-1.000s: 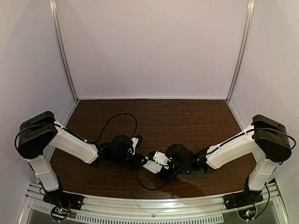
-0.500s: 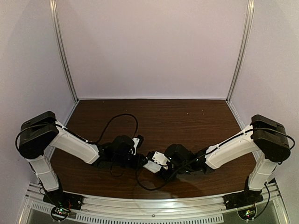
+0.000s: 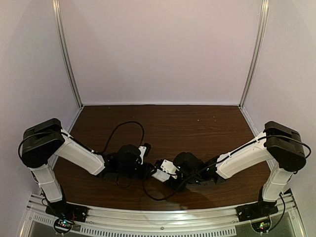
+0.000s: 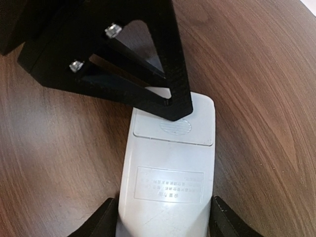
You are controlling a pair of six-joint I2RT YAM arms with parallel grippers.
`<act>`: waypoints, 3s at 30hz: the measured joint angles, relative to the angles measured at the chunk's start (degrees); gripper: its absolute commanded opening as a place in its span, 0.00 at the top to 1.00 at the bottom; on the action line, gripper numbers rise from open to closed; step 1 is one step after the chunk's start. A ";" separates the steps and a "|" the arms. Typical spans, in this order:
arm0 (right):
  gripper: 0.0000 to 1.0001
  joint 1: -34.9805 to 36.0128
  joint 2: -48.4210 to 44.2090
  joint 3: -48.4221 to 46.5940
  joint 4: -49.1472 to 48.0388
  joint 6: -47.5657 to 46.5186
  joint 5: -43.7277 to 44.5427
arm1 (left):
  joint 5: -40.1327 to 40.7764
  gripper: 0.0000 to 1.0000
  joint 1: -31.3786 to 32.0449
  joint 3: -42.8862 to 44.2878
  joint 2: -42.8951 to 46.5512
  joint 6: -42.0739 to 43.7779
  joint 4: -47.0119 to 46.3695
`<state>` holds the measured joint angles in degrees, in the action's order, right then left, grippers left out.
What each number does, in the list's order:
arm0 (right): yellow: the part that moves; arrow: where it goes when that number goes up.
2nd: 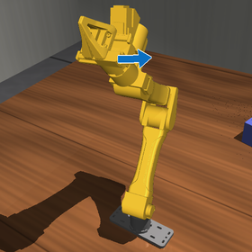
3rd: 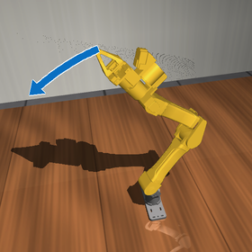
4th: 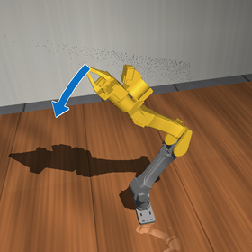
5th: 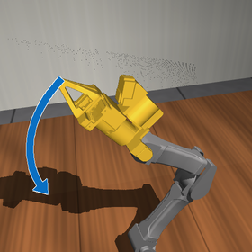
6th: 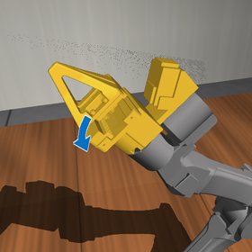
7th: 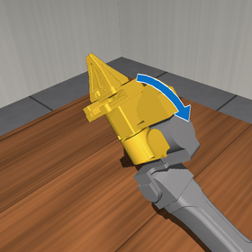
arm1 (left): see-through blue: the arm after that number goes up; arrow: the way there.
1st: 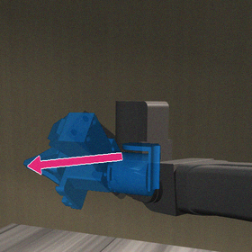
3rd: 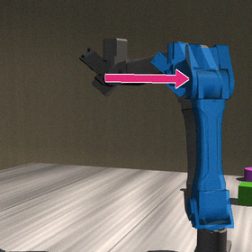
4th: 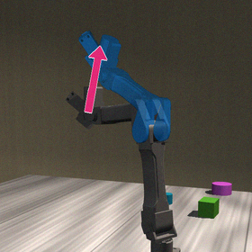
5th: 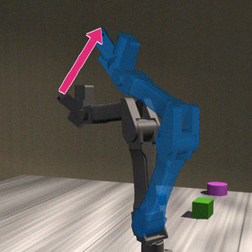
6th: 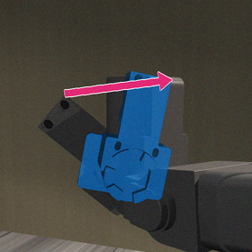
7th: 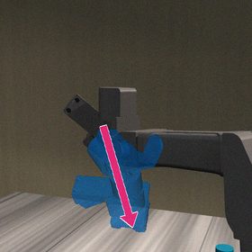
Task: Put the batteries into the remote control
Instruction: Press the battery cover on the remote control without the battery cover.
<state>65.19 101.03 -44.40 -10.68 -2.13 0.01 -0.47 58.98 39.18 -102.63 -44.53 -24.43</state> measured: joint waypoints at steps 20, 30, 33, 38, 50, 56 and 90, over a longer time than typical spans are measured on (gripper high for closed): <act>0.43 -0.70 0.00 0.00 -0.33 -2.91 -1.88 | -1.07 0.43 -0.33 -1.92 4.02 1.95 3.69; 0.51 -1.01 -0.04 0.28 -0.90 -4.22 -3.19 | -0.48 0.22 -2.84 -3.80 10.82 6.47 4.31; 0.51 -1.01 -0.50 0.90 -1.14 -4.37 -3.34 | 3.87 0.17 -4.46 -7.06 14.40 6.25 1.46; 0.54 -1.01 -2.43 2.12 -0.07 -5.07 -4.22 | 10.69 0.12 -3.56 -15.28 16.04 3.26 -10.25; 0.58 -1.01 -4.59 3.26 0.48 -5.68 -6.51 | 14.62 0.40 5.95 -23.63 15.67 -1.49 -19.26; 0.58 -1.01 -4.07 3.54 0.04 -5.68 -6.69 | 12.98 0.46 5.95 -17.18 13.81 -0.87 -18.03; 0.59 -1.01 -3.67 3.78 -0.33 -6.29 -6.97 | 15.45 0.03 -3.04 -15.43 27.28 -2.40 0.81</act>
<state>64.18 97.36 -40.62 -11.00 -8.43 -6.96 14.98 55.94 23.75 -75.35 -46.94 -23.62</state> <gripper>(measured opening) 0.580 0.974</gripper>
